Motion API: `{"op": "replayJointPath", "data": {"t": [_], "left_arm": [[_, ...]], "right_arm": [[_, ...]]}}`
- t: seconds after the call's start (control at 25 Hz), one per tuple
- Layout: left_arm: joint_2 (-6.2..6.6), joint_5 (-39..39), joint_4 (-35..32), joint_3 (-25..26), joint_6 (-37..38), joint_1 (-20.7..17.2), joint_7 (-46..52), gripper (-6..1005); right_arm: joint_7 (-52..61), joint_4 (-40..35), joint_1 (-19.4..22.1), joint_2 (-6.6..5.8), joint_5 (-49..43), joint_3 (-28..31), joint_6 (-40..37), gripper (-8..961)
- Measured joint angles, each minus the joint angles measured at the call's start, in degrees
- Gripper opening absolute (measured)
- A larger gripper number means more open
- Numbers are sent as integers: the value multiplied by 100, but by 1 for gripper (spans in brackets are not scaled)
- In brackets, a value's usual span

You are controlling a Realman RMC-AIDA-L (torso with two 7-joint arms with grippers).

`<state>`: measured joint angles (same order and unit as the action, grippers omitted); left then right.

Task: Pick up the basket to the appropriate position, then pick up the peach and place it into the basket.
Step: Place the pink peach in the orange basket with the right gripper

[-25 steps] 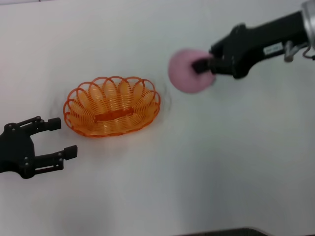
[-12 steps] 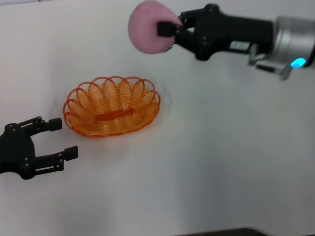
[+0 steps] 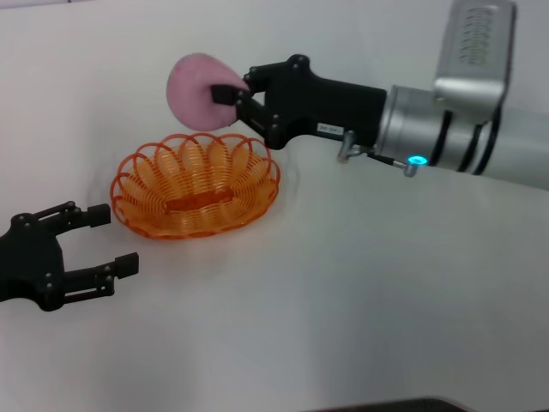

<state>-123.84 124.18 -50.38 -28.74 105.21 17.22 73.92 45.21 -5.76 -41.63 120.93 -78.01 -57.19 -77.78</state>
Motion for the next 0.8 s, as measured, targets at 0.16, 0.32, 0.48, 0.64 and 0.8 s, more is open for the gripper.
{"op": "replayJointPath", "data": {"t": [0.16, 0.32, 0.48, 0.64, 0.8], "left_arm": [[0, 0, 6, 0, -1, 0, 0, 834], [-8, 0, 42, -12, -41, -2, 0, 834], [-9, 1, 66, -32, -57, 7, 0, 833], [-9, 1, 66, -36, -62, 11, 0, 833], [-9, 1, 65, -36, -63, 11, 0, 834]], "right_arm": [[-284, 258, -134, 23, -4, -5, 358, 66], [-353, 304, -165, 27, -4, -191, 509, 108], [-381, 323, -167, 27, -4, -348, 530, 150], [-426, 351, -153, 27, -3, -360, 537, 248], [-409, 356, -151, 27, 1, -366, 540, 401]]}}
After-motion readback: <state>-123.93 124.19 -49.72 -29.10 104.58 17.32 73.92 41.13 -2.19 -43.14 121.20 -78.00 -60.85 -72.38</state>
